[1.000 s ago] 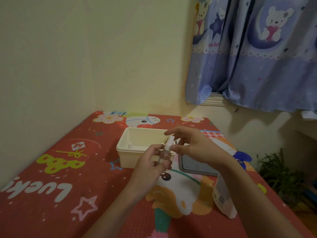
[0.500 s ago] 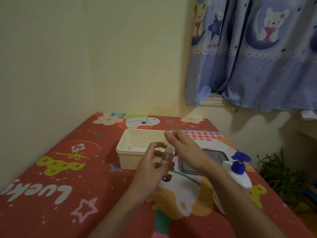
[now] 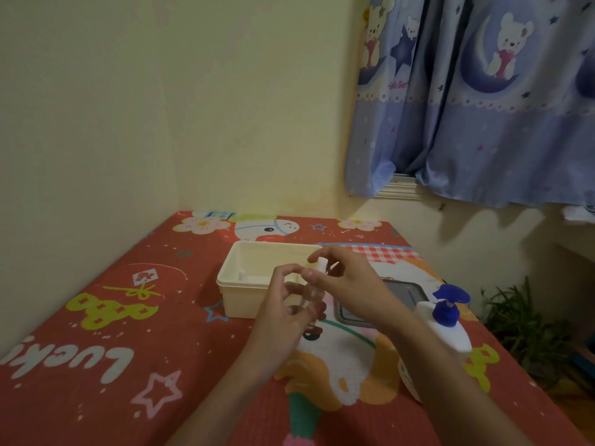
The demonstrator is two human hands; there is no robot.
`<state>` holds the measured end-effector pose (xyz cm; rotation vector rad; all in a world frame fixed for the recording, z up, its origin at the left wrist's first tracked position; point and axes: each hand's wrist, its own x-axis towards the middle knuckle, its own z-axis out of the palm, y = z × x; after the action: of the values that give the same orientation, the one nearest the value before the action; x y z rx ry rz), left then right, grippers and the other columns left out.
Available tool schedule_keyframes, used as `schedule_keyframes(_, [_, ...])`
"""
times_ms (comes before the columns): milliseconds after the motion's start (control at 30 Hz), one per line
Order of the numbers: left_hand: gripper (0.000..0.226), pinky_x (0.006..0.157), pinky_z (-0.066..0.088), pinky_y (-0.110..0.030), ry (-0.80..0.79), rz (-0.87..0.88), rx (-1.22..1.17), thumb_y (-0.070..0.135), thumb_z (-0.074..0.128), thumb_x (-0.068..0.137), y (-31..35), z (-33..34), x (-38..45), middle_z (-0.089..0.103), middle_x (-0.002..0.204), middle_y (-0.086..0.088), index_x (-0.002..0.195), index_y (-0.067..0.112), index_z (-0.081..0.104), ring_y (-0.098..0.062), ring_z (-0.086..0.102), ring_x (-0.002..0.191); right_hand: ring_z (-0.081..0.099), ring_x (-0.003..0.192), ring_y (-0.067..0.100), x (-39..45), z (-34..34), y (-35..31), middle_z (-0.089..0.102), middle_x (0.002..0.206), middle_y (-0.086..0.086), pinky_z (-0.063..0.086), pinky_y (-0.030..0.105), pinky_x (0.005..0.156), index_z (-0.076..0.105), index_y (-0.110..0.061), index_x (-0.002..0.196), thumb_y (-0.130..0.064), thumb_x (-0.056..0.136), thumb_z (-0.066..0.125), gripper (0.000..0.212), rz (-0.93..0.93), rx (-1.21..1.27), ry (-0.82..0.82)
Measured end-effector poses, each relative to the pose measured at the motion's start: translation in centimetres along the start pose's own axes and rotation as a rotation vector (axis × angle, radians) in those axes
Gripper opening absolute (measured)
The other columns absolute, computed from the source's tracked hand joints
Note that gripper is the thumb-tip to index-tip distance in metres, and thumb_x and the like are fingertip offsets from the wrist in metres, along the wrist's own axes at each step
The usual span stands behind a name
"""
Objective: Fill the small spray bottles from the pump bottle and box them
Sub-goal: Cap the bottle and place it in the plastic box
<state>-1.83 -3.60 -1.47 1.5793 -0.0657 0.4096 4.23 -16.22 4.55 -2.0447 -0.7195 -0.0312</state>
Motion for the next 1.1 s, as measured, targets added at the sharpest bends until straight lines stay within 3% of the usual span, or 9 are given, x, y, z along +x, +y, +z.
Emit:
schedule_keyframes(133, [0.029, 0.077, 0.059, -0.054, -0.003, 0.026, 0.005, 0.015, 0.066, 0.091, 0.3, -0.4, 0.1, 0.065, 0.105, -0.01, 0.111, 0.032, 0.054, -0.031, 0.074, 0.081, 0.065, 0.089, 0.012, -0.1, -0.7, -0.2, 0.067, 0.107, -0.01, 0.052, 0.024, 0.072, 0.058, -0.03, 0.117, -0.03, 0.093, 0.057, 0.024, -0.011, 0.18, -0.062])
schedule_keyframes(267, [0.027, 0.07, 0.06, -0.036, 0.001, 0.028, 0.016, 0.007, 0.061, 0.092, 0.5, -0.7, 0.2, 0.066, 0.107, -0.008, 0.111, 0.025, 0.057, -0.026, 0.074, 0.079, 0.067, 0.089, 0.011, -0.1, -1.0, 0.0, 0.073, 0.097, -0.008, 0.055, 0.024, 0.078, 0.059, -0.027, 0.117, -0.014, 0.089, 0.063, 0.031, -0.036, 0.204, -0.094])
schedule_keyframes(533, [0.032, 0.076, 0.059, -0.052, 0.057, -0.007, 0.05, 0.018, 0.067, 0.09, -0.2, 0.0, -0.2, 0.069, 0.095, 0.005, 0.11, 0.03, 0.046, -0.025, 0.073, 0.08, 0.063, 0.077, 0.009, 0.1, 0.5, 0.7, 0.067, 0.088, -0.001, 0.053, 0.02, 0.071, 0.066, -0.017, 0.101, -0.016, 0.09, 0.062, 0.012, -0.045, 0.047, -0.033])
schedule_keyframes(700, [0.029, 0.077, 0.06, -0.047, 0.065, -0.031, 0.073, 0.033, 0.067, 0.087, -0.7, -0.4, 0.0, 0.07, 0.102, 0.005, 0.109, 0.034, 0.048, -0.018, 0.073, 0.084, 0.061, 0.07, 0.014, 0.4, 1.2, 1.4, 0.066, 0.085, 0.005, 0.054, 0.028, 0.067, 0.063, -0.017, 0.096, -0.016, 0.09, 0.062, 0.006, -0.019, 0.051, -0.004])
schedule_keyframes(867, [0.04, 0.083, 0.06, -0.039, 0.098, -0.086, 0.0, 0.022, 0.07, 0.087, -0.8, -1.4, 0.9, 0.062, 0.115, 0.007, 0.118, 0.032, 0.048, -0.012, 0.067, 0.1, 0.063, 0.072, 0.014, 2.1, 1.3, 0.8, 0.065, 0.086, -0.002, 0.056, 0.033, 0.068, 0.062, -0.02, 0.091, -0.019, 0.088, 0.064, 0.004, -0.031, 0.01, 0.061])
schedule_keyframes(933, [0.033, 0.085, 0.058, -0.037, 0.171, -0.08, 0.035, 0.025, 0.067, 0.089, -1.2, -2.1, 0.9, 0.061, 0.112, 0.008, 0.116, 0.032, 0.05, -0.006, 0.064, 0.101, 0.064, 0.074, 0.018, 3.3, 1.3, 0.4, 0.064, 0.084, -0.005, 0.056, 0.039, 0.068, 0.06, -0.02, 0.086, -0.019, 0.088, 0.063, 0.003, -0.051, -0.008, 0.124])
schedule_keyframes(1100, [0.015, 0.068, 0.057, -0.032, 0.278, -0.083, 0.095, 0.013, 0.055, 0.095, -1.7, -4.7, 0.7, 0.067, 0.099, -0.005, 0.103, 0.025, 0.058, -0.017, 0.065, 0.092, 0.061, 0.075, 0.019, 7.2, 2.7, 0.1, 0.059, 0.083, -0.008, 0.054, 0.039, 0.064, 0.058, -0.014, 0.091, -0.016, 0.093, 0.053, 0.006, -0.077, -0.129, 0.168])
